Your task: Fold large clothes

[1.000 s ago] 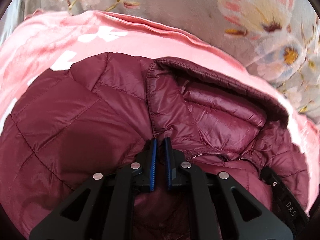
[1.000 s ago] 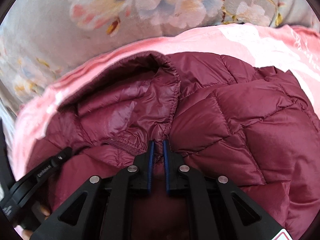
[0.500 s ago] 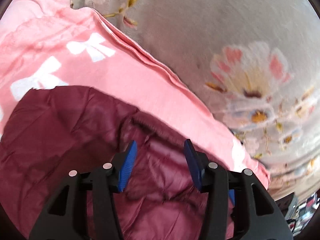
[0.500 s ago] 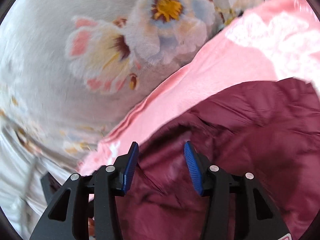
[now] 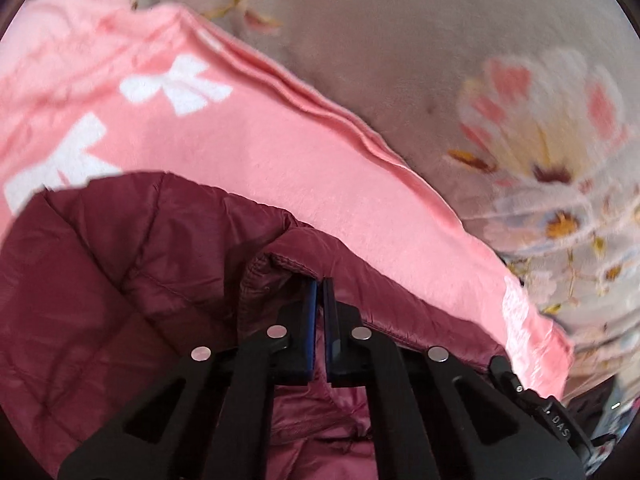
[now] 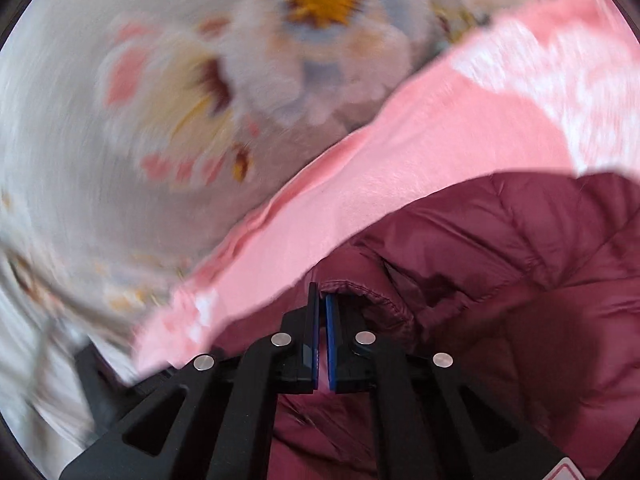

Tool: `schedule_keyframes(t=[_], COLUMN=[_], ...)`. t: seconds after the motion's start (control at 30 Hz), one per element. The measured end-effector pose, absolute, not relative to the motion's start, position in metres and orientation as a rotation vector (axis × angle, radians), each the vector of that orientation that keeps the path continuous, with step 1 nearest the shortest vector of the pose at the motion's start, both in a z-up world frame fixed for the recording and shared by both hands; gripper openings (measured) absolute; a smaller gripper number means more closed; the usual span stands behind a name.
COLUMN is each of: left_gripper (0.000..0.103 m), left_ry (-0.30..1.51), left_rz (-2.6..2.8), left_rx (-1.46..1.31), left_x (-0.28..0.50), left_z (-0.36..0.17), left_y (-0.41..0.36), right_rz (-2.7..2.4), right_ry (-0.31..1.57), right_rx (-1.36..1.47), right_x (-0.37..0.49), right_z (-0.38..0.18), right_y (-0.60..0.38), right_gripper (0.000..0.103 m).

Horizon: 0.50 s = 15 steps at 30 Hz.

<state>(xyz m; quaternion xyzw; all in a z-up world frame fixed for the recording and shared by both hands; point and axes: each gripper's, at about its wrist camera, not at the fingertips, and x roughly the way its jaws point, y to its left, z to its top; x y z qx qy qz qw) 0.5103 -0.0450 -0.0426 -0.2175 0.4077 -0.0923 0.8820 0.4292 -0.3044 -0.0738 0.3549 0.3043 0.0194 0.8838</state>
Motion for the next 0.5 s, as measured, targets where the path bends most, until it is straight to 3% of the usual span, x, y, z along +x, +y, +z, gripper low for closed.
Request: schedule_keyframes(t=[0.13, 0.5], left_gripper=[0.001, 0.002], left_ry=[0.799, 0.887], left_rz=[-0.209, -0.134], left_rx=[-0.363, -0.284], left_x=[0.488, 0.495], left_z=[-0.035, -0.091], left_y=[-0.049, -0.06], right_rz=[-0.009, -0.098], right_ry=[0.682, 0.798], right_rx=[0.535, 0.403], right_x=[0.421, 0.441], right_z=[-0.072, -0.112], right_y=[-0.287, -0.276], right_gripper=[0.003, 0.002])
